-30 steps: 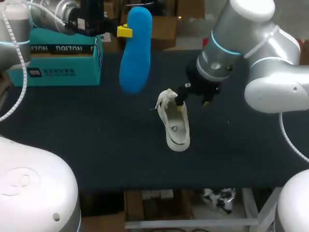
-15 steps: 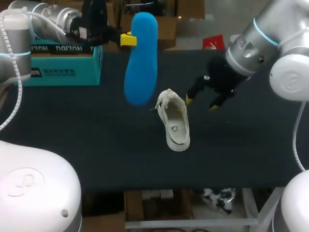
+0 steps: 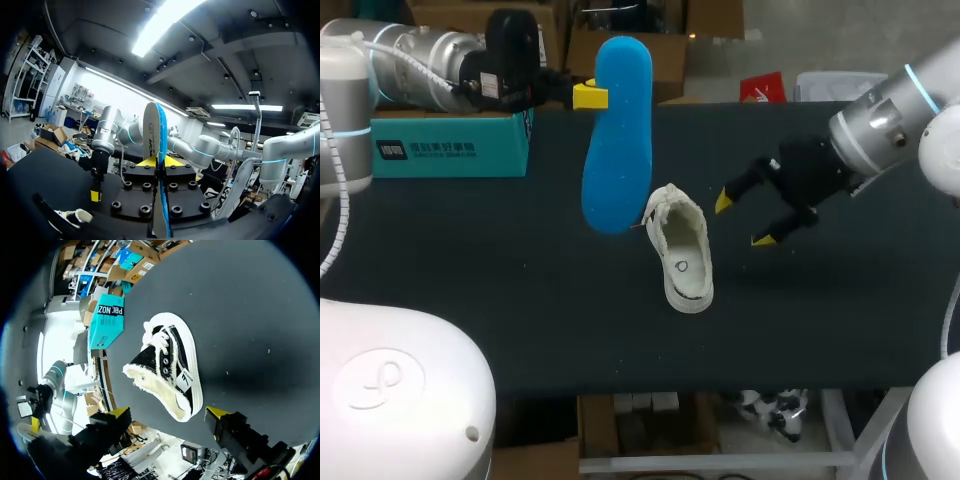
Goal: Open the shoe tongue, take the insole out of the shoe, put the insole back into the shoe, and pack the shoe into the shoebox
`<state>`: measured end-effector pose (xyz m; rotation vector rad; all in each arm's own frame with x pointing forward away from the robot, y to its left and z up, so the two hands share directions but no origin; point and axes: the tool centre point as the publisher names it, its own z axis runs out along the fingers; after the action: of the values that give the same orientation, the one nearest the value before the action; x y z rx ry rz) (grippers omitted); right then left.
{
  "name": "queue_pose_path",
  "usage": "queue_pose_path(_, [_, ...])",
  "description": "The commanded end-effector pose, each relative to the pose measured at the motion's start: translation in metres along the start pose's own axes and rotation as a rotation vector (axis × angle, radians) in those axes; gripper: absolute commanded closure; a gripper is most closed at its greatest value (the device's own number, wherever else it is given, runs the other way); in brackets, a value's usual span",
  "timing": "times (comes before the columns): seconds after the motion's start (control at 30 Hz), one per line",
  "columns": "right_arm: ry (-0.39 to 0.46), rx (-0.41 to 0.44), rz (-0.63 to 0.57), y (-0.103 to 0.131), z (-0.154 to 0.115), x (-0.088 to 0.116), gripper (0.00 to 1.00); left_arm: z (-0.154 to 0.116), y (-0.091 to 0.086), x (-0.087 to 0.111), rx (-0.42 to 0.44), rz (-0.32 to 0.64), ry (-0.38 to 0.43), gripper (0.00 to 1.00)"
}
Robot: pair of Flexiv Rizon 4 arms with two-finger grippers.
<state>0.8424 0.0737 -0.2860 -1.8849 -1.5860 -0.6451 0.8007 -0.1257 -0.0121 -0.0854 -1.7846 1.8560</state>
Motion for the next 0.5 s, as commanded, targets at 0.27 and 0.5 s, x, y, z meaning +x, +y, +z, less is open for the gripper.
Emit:
queue_pose_path(0.27, [0.130, 0.064, 0.129, -0.0061, -0.0140, 0.0028, 0.00, -0.0010, 0.0007, 0.0081, 0.043, -0.004, -0.107, 1.00])
queue_pose_path(0.5, [0.148, 0.068, 0.143, -0.0059, -0.0127, 0.0034, 0.00, -0.0046, 0.0017, 0.0009, 0.072, -0.029, -0.131, 1.00])
